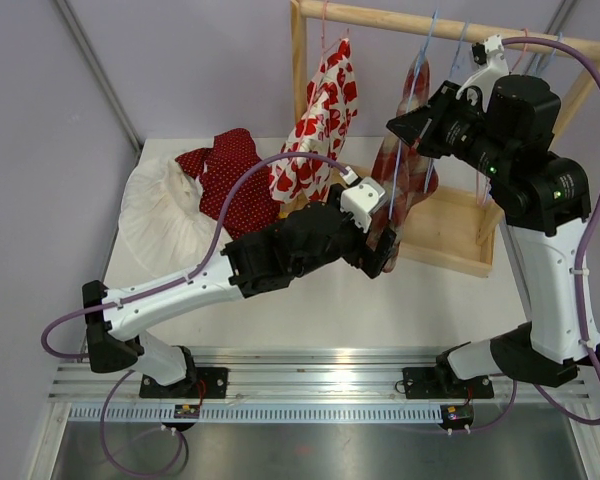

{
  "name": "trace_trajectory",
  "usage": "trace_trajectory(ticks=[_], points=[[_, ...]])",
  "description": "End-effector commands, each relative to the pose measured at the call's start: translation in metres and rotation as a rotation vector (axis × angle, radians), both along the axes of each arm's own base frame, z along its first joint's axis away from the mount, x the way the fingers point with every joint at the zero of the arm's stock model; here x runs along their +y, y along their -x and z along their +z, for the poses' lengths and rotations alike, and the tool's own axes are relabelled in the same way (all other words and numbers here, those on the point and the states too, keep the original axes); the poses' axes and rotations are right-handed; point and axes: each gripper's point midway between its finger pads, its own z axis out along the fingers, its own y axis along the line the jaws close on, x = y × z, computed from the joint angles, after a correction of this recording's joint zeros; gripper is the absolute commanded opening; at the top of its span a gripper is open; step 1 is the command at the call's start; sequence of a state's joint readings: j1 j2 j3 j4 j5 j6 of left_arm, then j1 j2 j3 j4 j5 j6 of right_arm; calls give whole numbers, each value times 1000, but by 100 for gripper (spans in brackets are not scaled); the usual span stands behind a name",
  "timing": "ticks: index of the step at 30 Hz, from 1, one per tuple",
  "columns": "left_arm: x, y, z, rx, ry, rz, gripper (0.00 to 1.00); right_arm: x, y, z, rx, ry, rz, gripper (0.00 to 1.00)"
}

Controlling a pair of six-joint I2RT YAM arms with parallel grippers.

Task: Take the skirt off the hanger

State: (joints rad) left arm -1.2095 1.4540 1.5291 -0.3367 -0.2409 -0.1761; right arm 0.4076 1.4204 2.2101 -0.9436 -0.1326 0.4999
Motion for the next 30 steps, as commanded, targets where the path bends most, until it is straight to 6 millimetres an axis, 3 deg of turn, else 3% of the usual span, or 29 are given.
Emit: trace_trajectory(ticks=[1,6,9,15,23,30], points=[[-9,-5,36,-48,119,8,99,-1,19,34,-120,-42,33,0],[-10,-12,37,-59,107,44,97,-4,24,35,-125,-44,33,0],[-8,-7,37,-56,88,36,92,-6,26,34,-126,-35,28,0],[8,10,36,-66,40,9,90,-10,27,35,-136,-20,12,0],[27,10,26,-72,-13,34,89,-9,30,39,-142,-29,22,0],[18,2,14,-85,-19,64,88,-8,35,44,-148,-46,37,0]])
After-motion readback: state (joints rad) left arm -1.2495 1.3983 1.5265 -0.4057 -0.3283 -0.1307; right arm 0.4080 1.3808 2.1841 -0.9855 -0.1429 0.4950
